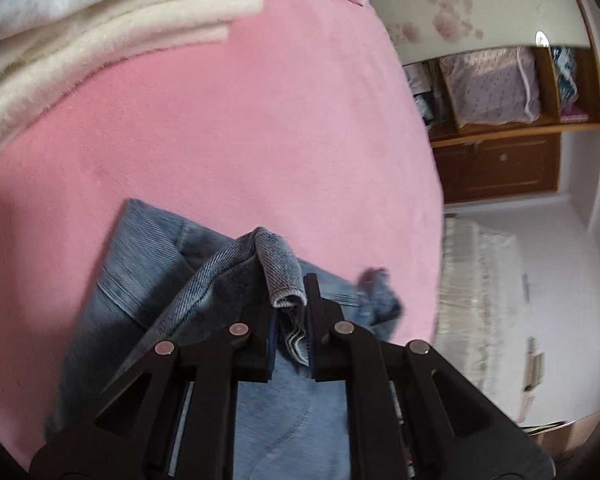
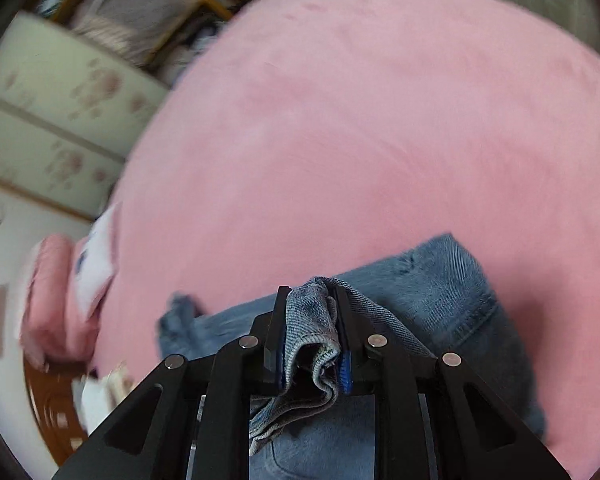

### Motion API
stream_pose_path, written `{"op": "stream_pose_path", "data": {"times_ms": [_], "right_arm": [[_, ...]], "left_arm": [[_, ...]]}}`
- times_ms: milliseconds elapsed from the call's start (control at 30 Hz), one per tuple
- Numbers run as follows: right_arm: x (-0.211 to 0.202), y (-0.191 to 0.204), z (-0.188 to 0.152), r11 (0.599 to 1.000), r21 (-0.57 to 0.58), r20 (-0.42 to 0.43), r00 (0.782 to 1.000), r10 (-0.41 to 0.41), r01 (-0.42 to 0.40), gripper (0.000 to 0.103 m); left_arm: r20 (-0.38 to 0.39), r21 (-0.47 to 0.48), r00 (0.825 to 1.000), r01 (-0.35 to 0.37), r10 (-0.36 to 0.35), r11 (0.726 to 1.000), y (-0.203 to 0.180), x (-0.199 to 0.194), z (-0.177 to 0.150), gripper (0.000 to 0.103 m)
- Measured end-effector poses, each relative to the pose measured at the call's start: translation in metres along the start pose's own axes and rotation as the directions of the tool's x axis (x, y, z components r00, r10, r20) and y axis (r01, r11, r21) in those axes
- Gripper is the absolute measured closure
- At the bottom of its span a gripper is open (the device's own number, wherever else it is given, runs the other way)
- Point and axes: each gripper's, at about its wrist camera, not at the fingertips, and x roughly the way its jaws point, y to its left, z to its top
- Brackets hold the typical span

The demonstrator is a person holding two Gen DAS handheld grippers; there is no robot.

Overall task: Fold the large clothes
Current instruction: 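Grasp the hem with both tools and fold it up over the collar, then release the hem and smooth the halved jacket with both tools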

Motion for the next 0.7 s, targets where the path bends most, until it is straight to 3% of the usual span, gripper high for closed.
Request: {"op": "stream_pose_path", "data": {"times_ms": [67, 167, 200, 233, 267, 300, 333, 433, 567, 633, 667, 700], "right_arm": [[0.005, 0.0, 0.0, 0.999, 0.004, 0.016, 0.999, -0.043, 0.043, 0.08], [0.002, 0.004, 0.004, 1.0, -0.013, 0.037, 0.999, -0.021, 0.022, 0.069], [-0.003, 0.008, 0.007, 0.999, -0.031, 0.04, 0.999, -0.025, 0.027, 0.065], [-0.007, 0.011, 0.009, 0.998, -0.054, 0.049, 0.998, -0.04, 0.043, 0.063], [-0.015, 0.016, 0.012, 0.995, -0.076, 0.064, 0.996, -0.063, 0.067, 0.057], [-0.022, 0.021, 0.015, 0.991, -0.097, 0.083, 0.993, -0.081, 0.089, 0.048], [-0.03, 0.026, 0.015, 0.989, -0.113, 0.101, 0.991, -0.085, 0.097, 0.044], [-0.055, 0.043, 0.007, 0.978, -0.181, 0.134, 0.988, -0.082, 0.106, 0.035], [-0.074, 0.072, -0.03, 0.938, -0.329, 0.096, 0.992, -0.084, 0.111, 0.034], [-0.078, 0.088, -0.062, 0.9, -0.431, 0.062, 0.997, -0.045, 0.067, 0.034], [-0.08, 0.086, -0.077, 0.885, -0.465, 0.037, 0.999, -0.018, 0.033, 0.035], [-0.08, 0.093, -0.094, 0.868, -0.497, -0.003, 1.0, 0.014, -0.013, 0.044]], "left_arm": [[0.0, -0.005, 1.0, -0.013, 0.013, 1.0, 0.002, 0.009, 0.0, 0.094], [-0.026, 0.011, 0.998, -0.061, 0.062, 0.998, -0.007, 0.015, 0.003, 0.086], [-0.027, 0.031, 0.995, -0.091, 0.091, 0.995, -0.014, 0.013, 0.006, 0.077], [0.002, 0.051, 0.992, -0.124, 0.124, 0.991, -0.023, 0.01, 0.007, 0.059], [0.046, 0.072, 0.987, -0.16, 0.156, 0.985, -0.032, 0.0, 0.005, 0.049], [0.096, 0.097, 0.978, -0.193, 0.184, 0.976, -0.04, -0.013, 0.0, 0.03], [0.144, 0.12, 0.969, -0.219, 0.201, 0.968, -0.05, -0.025, -0.004, 0.022], [0.172, 0.19, 0.958, -0.261, 0.23, 0.946, -0.076, -0.039, -0.014, 0.022], [0.094, 0.325, 0.96, -0.281, 0.265, 0.903, -0.099, -0.037, -0.047, 0.023], [0.046, 0.402, 0.96, -0.269, 0.275, 0.875, -0.107, -0.03, -0.074, 0.023], [0.016, 0.44, 0.96, -0.259, 0.281, 0.86, -0.111, -0.022, -0.089, 0.028], [-0.017, 0.476, 0.96, -0.239, 0.28, 0.846, -0.116, -0.013, -0.105, 0.037]]}}
